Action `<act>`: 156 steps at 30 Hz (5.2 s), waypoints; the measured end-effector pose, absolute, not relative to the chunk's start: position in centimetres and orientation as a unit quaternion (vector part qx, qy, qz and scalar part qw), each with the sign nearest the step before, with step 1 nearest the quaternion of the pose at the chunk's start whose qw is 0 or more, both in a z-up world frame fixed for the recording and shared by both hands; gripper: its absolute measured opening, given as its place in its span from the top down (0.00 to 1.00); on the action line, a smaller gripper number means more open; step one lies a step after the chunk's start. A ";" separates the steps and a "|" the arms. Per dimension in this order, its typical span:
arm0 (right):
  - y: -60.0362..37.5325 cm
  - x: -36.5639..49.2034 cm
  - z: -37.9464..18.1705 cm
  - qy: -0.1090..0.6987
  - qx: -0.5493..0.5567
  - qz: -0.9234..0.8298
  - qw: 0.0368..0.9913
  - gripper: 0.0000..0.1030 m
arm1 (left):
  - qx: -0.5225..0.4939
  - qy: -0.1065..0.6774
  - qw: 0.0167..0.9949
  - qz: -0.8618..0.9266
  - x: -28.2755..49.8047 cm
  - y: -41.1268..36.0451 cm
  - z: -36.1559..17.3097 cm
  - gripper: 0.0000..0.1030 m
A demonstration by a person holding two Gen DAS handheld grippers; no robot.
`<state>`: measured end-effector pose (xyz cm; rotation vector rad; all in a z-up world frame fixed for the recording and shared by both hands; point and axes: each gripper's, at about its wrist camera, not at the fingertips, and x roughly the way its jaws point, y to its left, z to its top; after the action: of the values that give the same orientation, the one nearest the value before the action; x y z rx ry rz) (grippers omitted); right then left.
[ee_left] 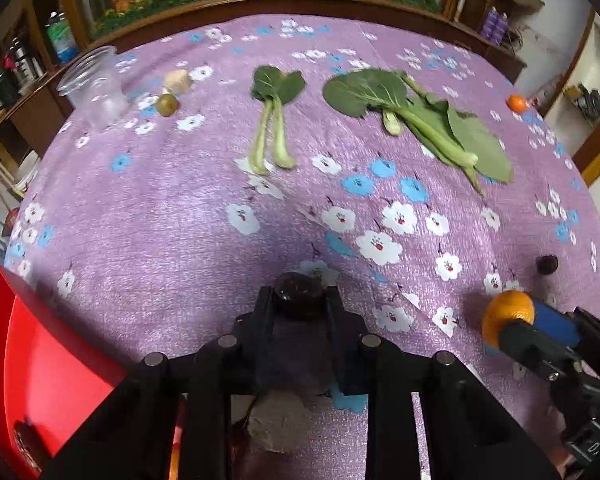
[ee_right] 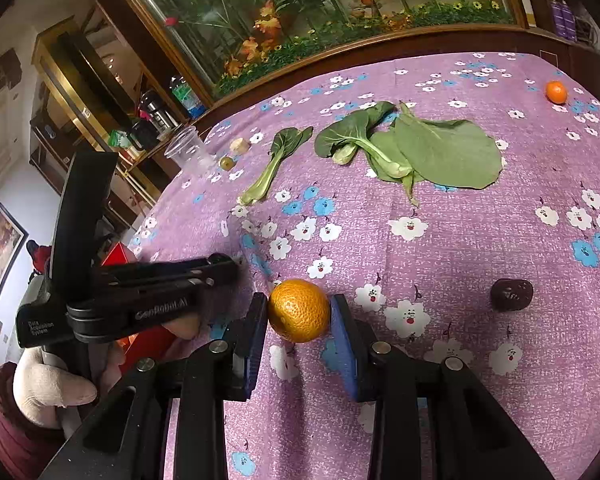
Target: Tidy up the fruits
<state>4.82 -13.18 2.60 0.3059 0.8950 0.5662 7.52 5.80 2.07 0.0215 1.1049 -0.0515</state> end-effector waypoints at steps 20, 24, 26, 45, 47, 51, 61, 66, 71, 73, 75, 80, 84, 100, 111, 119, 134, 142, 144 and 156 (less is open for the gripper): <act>-10.0 2.2 3.5 0.387 0.106 0.313 0.861 0.66 | -0.134 0.404 0.901 0.080 -8.4 18.0 8.0 0.77; -8.2 0.8 4.3 0.404 0.113 0.331 0.845 0.66 | -0.172 0.392 0.897 0.110 -11.3 22.4 7.5 0.77; -7.0 0.0 4.9 0.410 0.121 0.349 0.834 0.66 | -0.190 0.386 0.895 0.118 -12.3 24.3 7.1 0.77; 11.5 -0.6 5.1 0.472 0.011 0.427 0.771 0.65 | -0.194 0.404 0.885 0.125 -13.6 26.6 4.7 0.73; 12.5 -0.5 4.9 0.467 -0.001 0.426 0.775 0.64 | -0.200 0.398 0.887 0.122 -13.9 27.1 5.0 0.63; 13.3 -0.8 5.0 0.463 -0.017 0.428 0.776 0.62 | -0.202 0.378 0.895 0.128 -14.4 27.4 6.1 0.47; 8.6 -2.1 7.9 0.423 0.037 0.417 0.804 0.49 | -0.181 0.349 0.908 0.142 -15.2 26.2 8.3 0.39; 4.6 -3.6 8.7 0.396 0.054 0.379 0.835 0.43 | -0.147 0.327 0.918 0.171 -15.6 24.0 9.9 0.16; 0.6 -5.3 8.2 0.383 0.052 0.311 0.868 0.36 | -0.104 0.312 0.925 0.190 -16.0 20.7 10.9 0.08; -0.7 -6.1 7.9 0.380 0.051 0.293 0.876 0.35 | -0.090 0.312 0.927 0.186 -16.0 19.2 11.0 0.08; -1.6 -6.9 7.6 0.376 0.048 0.279 0.882 0.31 | -0.076 0.311 0.928 0.193 -16.1 18.1 11.2 0.08; -2.6 -8.4 7.4 0.366 0.035 0.265 0.891 0.28 | -0.031 0.311 0.927 0.208 -16.1 15.0 11.4 0.08; -3.4 -9.0 7.3 0.366 0.044 0.271 0.889 0.27 | -0.009 0.314 0.925 0.214 -16.2 13.6 11.5 0.08; -4.0 -10.6 6.9 0.359 0.039 0.275 0.891 0.24 | -0.014 0.326 0.922 0.207 -16.9 12.5 11.1 0.08; -2.1 -10.3 6.3 0.372 0.020 0.276 0.886 0.24 | -0.025 0.344 0.916 0.207 -16.0 14.3 9.8 0.08; -0.5 -10.2 5.8 0.381 0.002 0.278 0.882 0.22 | -0.040 0.352 0.912 0.208 -15.8 16.0 9.0 0.08; 0.8 -9.6 4.9 0.395 -0.011 0.275 0.876 0.21 | -0.054 0.366 0.906 0.206 -15.2 17.4 7.9 0.08; 3.6 -6.9 5.0 0.408 -0.052 0.272 0.870 0.21 | -0.068 0.357 0.906 0.218 -15.4 18.7 8.2 0.08; 4.7 -5.8 4.7 0.416 -0.056 0.279 0.864 0.21 | -0.076 0.354 0.905 0.225 -15.6 19.5 8.3 0.08; -3.7 0.7 7.2 0.418 0.047 0.219 0.880 0.21 | -0.122 0.333 0.919 0.173 -15.7 20.9 9.1 0.08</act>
<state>0.74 -3.66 7.15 0.0972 0.8718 0.4569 -15.74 20.88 9.07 -0.2500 0.6836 0.3560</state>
